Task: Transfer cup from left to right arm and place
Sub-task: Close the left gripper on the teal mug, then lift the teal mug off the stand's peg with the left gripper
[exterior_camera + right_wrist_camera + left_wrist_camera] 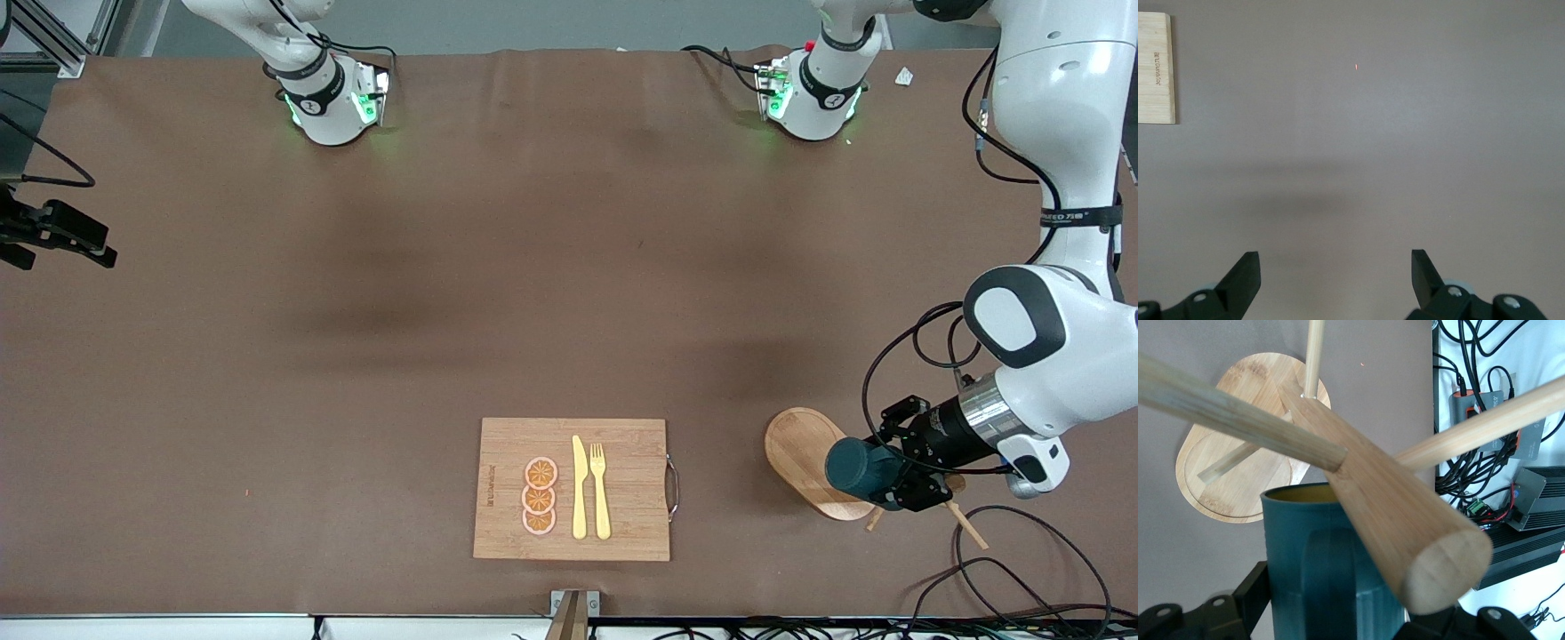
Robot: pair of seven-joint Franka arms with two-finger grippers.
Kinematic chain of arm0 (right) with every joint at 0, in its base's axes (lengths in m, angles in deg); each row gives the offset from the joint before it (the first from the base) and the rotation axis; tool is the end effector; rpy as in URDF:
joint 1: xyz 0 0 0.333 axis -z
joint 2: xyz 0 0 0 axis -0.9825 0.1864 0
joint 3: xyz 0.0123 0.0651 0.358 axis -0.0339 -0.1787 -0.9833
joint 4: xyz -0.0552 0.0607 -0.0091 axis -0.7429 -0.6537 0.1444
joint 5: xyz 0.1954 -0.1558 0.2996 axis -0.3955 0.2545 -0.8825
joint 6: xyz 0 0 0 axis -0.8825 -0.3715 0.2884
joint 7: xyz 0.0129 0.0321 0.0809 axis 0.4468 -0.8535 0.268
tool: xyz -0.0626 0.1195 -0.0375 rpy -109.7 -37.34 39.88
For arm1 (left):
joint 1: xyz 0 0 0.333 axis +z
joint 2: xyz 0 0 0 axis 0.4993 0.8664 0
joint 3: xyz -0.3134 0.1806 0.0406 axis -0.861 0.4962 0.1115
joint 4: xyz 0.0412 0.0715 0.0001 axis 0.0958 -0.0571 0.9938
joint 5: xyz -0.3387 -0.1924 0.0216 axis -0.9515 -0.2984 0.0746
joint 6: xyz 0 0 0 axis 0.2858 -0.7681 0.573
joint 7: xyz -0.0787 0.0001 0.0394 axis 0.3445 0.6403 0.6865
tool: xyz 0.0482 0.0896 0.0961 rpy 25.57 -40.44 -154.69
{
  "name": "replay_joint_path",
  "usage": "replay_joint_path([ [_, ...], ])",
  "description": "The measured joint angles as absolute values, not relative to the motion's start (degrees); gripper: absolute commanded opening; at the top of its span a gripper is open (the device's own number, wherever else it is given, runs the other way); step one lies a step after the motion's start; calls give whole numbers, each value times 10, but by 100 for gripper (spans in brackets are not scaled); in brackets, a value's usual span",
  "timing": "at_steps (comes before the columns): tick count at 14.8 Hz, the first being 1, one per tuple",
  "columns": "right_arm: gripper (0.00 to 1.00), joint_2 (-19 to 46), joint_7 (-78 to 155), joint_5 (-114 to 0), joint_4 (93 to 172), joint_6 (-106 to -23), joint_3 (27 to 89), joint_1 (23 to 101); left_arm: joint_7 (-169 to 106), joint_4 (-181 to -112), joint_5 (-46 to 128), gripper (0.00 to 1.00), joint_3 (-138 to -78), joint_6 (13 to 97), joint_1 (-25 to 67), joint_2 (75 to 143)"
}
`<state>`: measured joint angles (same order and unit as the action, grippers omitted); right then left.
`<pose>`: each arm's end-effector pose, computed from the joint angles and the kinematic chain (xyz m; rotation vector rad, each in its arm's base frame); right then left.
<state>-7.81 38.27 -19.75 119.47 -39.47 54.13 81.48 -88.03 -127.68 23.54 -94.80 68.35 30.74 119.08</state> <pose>0.5695 -0.0378 0.6456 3.1346 0.0248 0.0420 0.7776 -0.0632 0.3823 2.0961 1.6077 -0.0466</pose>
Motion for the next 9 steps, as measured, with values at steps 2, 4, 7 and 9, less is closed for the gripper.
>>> replay_joint_path([
  [2,100,-78,383,-197,1195,-395,541,815,-880,-1272,235,76,-948,673,308,1190],
  [4,100,-78,383,-197,1195,-395,541,815,-881,-1268,235,76,-948,659,308,1189],
  [7,100,-78,383,-197,1195,-395,541,815,-881,-1265,235,76,-947,623,310,1179],
  [9,100,-78,383,-197,1195,-395,541,815,-882,-1264,235,76,-947,602,311,1167],
])
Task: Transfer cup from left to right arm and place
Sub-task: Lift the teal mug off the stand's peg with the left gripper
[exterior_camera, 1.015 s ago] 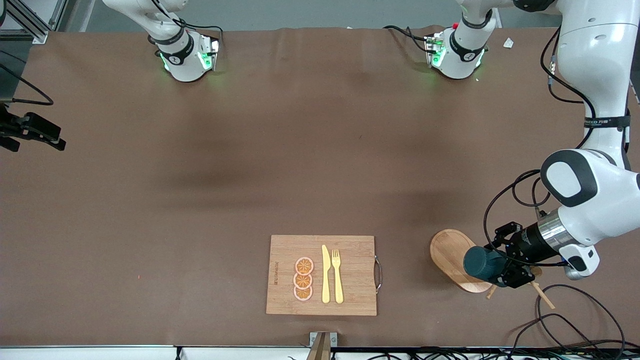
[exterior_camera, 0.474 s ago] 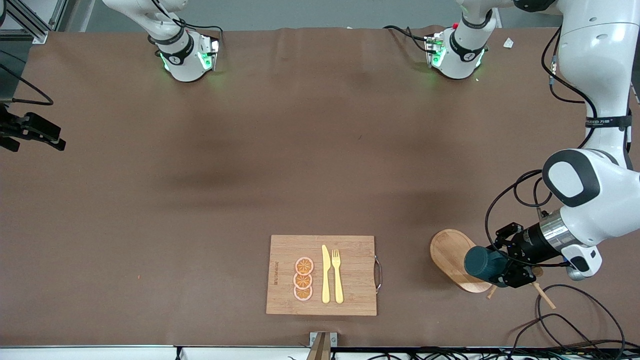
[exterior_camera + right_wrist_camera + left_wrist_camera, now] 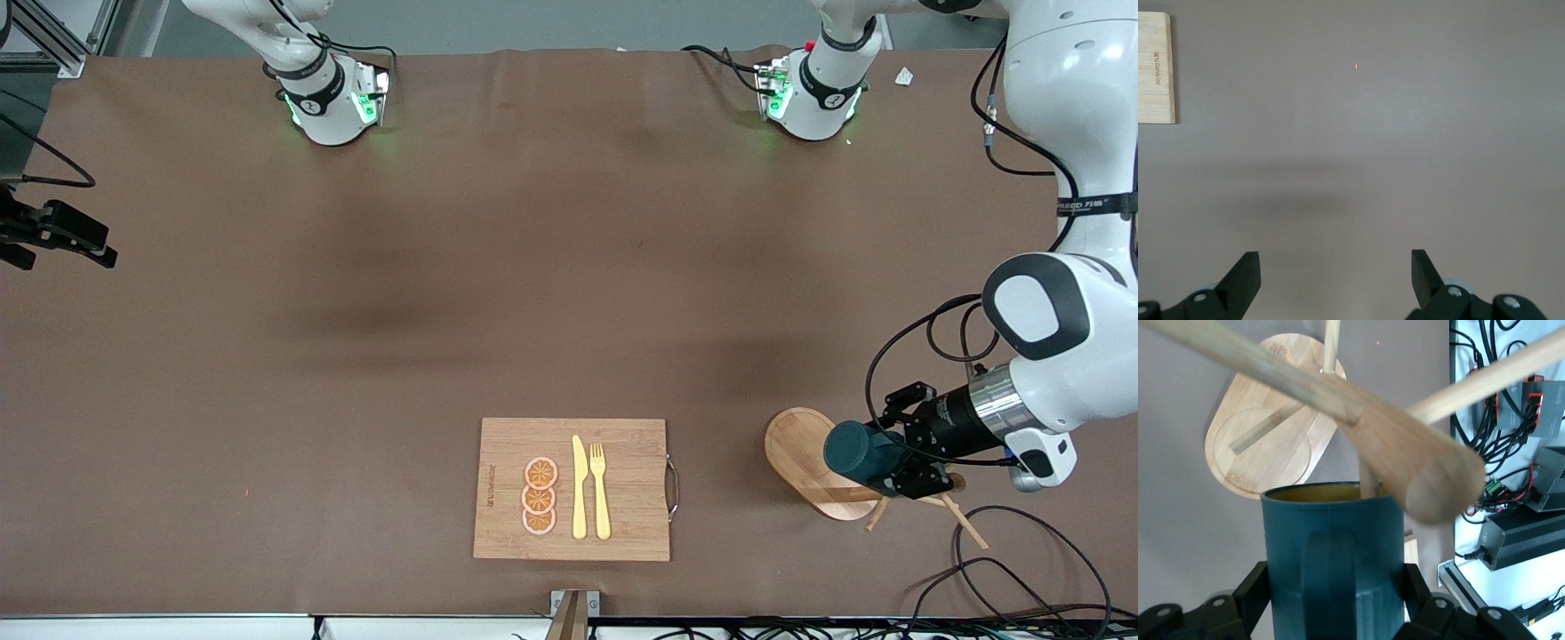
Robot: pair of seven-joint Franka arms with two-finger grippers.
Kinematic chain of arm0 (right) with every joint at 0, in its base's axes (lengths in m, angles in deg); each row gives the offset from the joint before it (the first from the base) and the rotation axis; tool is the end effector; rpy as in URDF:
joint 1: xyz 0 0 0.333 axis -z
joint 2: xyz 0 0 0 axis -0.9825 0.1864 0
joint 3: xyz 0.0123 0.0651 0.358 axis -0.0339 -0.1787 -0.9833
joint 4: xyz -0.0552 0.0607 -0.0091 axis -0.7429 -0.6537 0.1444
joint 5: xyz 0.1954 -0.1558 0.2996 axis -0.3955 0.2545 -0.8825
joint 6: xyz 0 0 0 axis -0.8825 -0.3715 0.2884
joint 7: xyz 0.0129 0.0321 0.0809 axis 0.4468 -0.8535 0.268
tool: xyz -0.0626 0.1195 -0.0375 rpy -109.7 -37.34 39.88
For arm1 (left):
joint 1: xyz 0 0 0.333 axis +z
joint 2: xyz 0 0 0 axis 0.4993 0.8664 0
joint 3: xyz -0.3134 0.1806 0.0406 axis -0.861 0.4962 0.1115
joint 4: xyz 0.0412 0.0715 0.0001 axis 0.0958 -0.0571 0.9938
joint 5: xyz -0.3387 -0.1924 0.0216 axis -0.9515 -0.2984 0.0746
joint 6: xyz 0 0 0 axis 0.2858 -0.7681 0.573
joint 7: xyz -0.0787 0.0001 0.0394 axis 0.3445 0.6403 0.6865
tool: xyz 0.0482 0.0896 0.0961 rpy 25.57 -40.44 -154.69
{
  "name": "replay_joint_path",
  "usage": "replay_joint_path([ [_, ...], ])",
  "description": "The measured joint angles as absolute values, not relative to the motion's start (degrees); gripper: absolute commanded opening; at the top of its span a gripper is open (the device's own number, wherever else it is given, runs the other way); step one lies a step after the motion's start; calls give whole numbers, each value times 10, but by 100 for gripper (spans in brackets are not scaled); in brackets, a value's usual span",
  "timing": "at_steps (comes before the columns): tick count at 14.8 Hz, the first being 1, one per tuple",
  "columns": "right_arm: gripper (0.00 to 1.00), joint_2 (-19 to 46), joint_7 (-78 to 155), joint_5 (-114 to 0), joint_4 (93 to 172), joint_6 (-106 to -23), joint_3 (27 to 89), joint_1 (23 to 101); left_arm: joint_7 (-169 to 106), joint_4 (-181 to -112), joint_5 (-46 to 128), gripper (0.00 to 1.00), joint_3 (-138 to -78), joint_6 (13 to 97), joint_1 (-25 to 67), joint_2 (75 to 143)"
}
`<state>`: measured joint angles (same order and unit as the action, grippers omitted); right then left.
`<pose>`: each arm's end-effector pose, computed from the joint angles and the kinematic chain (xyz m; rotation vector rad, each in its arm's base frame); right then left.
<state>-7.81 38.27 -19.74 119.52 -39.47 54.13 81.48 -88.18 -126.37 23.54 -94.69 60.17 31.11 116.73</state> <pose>0.5695 -0.0378 0.6452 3.1345 0.0248 0.0407 0.7635 -0.0665 0.4113 2.1419 1.5814 -0.1471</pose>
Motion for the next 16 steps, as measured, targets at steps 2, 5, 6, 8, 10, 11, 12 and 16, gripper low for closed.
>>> replay_joint_path([
  [2,100,-78,383,-197,1195,-395,541,815,-882,-1263,235,76,-947,582,311,1153],
  [5,100,-78,383,-197,1195,-395,541,815,-883,-1263,235,76,-948,564,309,1132],
  [6,100,-78,383,-197,1195,-395,541,815,-883,-1263,235,76,-950,557,307,1126],
  [8,100,-78,383,-197,1196,-395,541,815,-890,-1263,235,76,-963,547,304,1118],
  [10,100,-78,383,-197,1197,-395,541,815,-914,-1263,235,76,-984,546,302,1112],
  [11,100,-78,383,-197,1197,-395,541,815,-921,-1263,235,76,-992,545,300,1110],
  [12,100,-78,383,-197,1197,-395,541,815,-925,-1263,235,76,-999,544,297,1108],
  [16,100,-78,383,-197,1198,-395,541,815,-928,-1264,248,76,-1011,542,265,1108],
])
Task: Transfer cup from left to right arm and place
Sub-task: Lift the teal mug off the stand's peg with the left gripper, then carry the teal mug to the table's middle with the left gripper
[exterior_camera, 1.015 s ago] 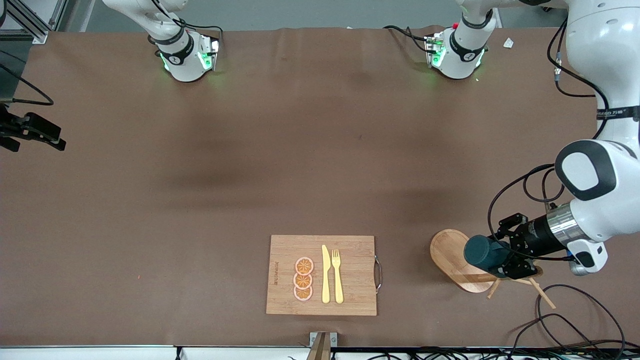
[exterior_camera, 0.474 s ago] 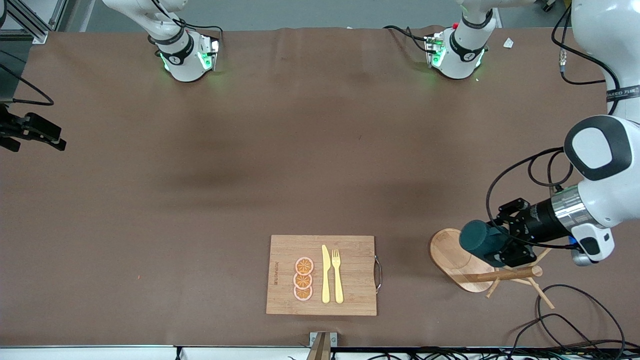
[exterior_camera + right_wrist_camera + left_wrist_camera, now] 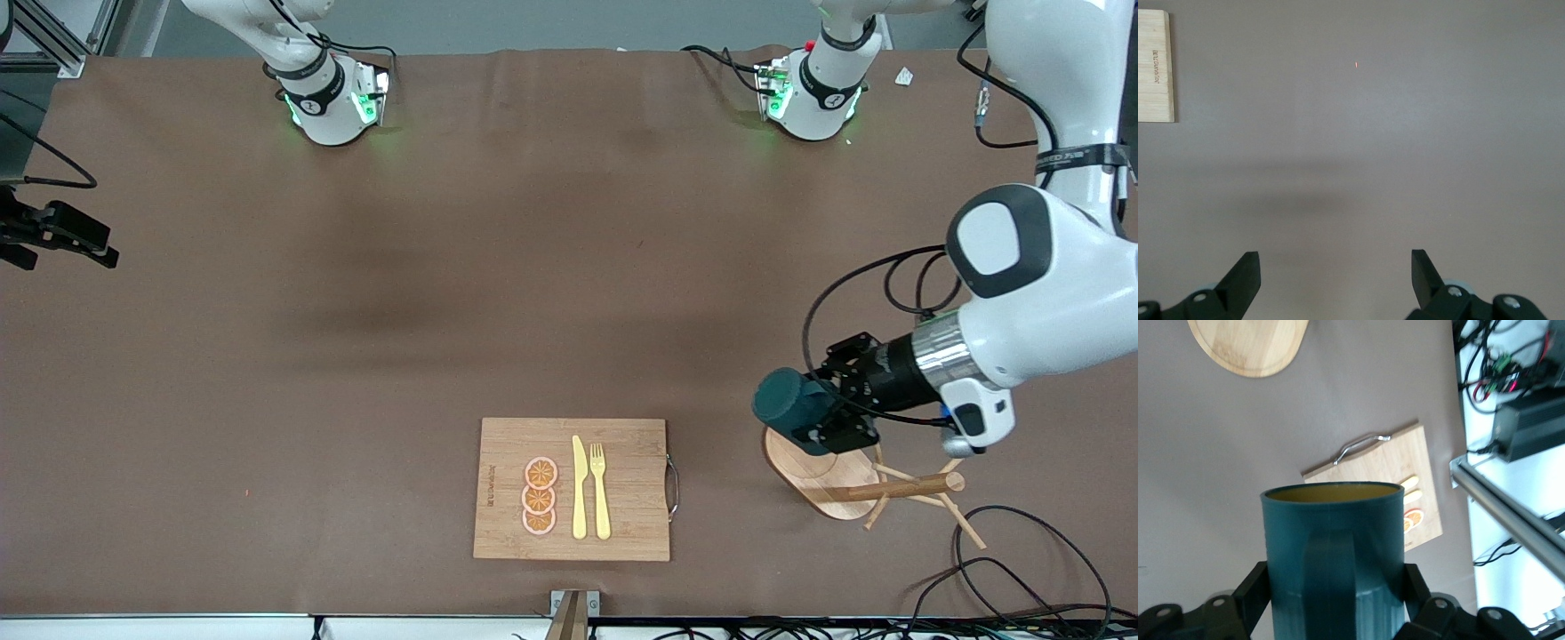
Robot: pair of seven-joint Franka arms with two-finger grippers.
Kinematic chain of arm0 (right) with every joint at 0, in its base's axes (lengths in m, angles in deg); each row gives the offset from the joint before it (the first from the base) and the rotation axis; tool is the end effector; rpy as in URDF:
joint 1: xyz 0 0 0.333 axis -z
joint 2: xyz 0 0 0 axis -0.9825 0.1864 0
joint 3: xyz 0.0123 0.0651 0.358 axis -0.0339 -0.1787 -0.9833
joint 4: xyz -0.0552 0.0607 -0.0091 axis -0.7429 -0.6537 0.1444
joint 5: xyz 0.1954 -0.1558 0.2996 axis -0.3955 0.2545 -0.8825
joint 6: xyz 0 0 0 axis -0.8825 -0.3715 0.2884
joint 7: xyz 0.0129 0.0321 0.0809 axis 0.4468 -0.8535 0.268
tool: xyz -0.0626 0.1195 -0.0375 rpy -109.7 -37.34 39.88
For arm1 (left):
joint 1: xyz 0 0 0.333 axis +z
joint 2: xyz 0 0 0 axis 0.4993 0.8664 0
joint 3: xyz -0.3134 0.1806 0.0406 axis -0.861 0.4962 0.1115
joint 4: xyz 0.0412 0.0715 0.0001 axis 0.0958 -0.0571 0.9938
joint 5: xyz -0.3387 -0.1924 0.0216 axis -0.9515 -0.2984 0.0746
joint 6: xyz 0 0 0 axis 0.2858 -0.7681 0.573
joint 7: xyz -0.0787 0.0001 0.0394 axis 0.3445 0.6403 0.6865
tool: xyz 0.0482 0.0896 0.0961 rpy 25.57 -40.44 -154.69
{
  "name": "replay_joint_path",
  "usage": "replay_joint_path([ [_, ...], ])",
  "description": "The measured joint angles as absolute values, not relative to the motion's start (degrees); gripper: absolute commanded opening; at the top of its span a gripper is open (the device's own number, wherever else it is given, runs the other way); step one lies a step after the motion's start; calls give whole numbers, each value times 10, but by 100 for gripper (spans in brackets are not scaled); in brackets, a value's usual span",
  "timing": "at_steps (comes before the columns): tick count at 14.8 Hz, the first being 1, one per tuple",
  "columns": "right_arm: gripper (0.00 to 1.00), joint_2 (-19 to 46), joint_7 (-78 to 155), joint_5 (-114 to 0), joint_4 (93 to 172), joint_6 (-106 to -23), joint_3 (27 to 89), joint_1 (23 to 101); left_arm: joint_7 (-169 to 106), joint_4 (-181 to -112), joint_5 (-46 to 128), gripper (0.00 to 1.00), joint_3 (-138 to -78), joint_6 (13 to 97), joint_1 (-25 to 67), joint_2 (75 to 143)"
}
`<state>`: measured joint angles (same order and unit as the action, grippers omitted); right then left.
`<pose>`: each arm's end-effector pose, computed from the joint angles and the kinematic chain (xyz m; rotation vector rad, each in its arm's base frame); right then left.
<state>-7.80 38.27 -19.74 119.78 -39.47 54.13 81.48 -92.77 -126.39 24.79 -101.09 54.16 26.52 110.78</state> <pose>0.5693 -0.0378 0.6429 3.1349 0.0248 0.0333 0.7151 -0.1949 0.4845 2.2357 1.3988 -0.2645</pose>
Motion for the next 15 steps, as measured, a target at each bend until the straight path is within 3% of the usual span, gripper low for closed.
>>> replay_joint_path([
  [15,100,-78,383,-197,1199,-395,542,815,-1078,-1271,518,75,-1015,542,5,1121],
])
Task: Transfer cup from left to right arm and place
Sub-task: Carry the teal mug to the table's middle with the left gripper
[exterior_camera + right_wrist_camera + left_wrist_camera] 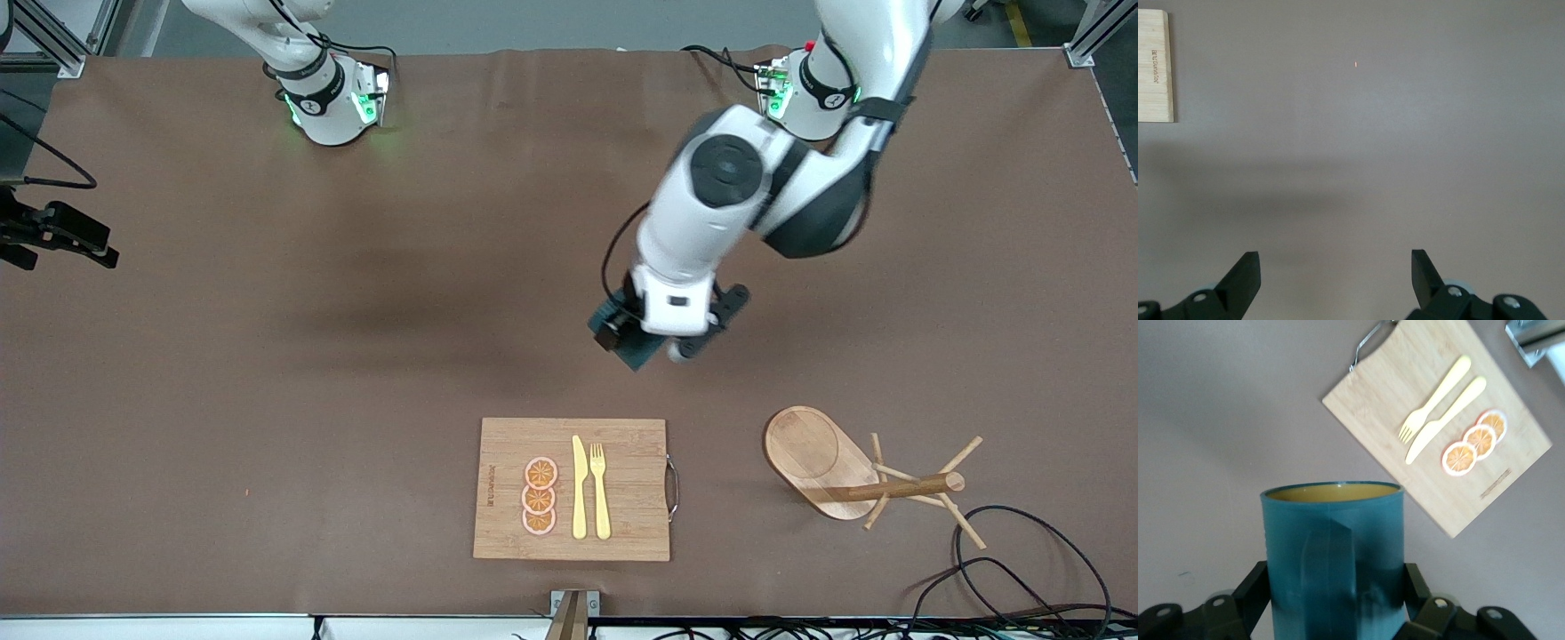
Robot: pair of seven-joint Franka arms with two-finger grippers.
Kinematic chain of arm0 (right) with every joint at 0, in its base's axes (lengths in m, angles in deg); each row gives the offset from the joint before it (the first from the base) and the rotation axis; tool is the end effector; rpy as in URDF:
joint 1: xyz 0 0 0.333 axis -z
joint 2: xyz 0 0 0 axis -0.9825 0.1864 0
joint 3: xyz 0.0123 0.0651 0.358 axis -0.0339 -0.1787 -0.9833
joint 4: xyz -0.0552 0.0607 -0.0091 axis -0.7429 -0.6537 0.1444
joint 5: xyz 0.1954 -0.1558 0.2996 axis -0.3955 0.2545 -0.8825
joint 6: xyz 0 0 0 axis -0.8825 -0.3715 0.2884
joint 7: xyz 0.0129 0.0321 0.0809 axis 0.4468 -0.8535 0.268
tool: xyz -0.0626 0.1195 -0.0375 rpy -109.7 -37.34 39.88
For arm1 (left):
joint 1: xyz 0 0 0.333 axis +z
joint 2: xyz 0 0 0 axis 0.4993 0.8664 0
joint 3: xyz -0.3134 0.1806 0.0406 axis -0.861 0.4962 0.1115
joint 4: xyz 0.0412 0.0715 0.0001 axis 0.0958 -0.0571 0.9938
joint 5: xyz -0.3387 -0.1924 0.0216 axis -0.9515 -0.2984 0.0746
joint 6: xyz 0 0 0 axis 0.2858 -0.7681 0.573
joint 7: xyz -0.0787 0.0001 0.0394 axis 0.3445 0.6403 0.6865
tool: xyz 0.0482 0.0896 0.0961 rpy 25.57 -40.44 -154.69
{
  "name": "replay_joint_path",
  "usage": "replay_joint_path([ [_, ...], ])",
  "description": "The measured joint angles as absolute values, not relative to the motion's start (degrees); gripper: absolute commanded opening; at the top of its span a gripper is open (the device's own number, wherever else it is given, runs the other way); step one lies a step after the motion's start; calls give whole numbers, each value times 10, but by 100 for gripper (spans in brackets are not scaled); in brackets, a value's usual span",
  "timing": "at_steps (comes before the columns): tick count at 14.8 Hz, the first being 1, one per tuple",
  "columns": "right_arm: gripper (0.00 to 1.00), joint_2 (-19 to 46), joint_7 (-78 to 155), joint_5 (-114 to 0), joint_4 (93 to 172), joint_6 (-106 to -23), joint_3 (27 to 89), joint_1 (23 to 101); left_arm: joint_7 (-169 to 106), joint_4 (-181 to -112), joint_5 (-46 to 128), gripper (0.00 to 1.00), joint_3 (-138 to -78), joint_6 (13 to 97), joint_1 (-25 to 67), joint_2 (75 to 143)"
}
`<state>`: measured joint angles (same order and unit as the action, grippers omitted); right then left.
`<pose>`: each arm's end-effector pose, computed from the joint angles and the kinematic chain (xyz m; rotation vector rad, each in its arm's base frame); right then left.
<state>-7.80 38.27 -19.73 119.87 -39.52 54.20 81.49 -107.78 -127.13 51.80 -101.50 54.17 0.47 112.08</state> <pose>0.5693 -0.0386 0.6423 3.1347 0.0226 0.0322 0.5776 -0.4617 0.4504 2.7755 1.0851 0.0148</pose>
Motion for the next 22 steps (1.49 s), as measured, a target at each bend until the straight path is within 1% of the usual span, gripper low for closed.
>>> replay_joint_path([
  [4,100,-78,383,-197,1199,-399,542,815,-1129,-1272,602,75,-1014,547,-68,1147],
  [8,100,-78,383,-197,1200,-417,542,815,-1152,-1273,674,75,-1013,549,-122,1170],
  [13,100,-78,383,-197,1202,-417,542,815,-1220,-1276,825,74,-1012,548,-196,1200],
  [16,100,-78,383,-197,1203,-417,542,815,-1273,-1281,953,73,-1010,547,-237,1231],
  [20,100,-78,383,-197,1203,-417,542,815,-1348,-1289,1114,71,-1009,544,-266,1278],
  [22,100,-78,383,-197,1203,-418,542,815,-1401,-1295,1216,71,-1009,524,-277,1301],
])
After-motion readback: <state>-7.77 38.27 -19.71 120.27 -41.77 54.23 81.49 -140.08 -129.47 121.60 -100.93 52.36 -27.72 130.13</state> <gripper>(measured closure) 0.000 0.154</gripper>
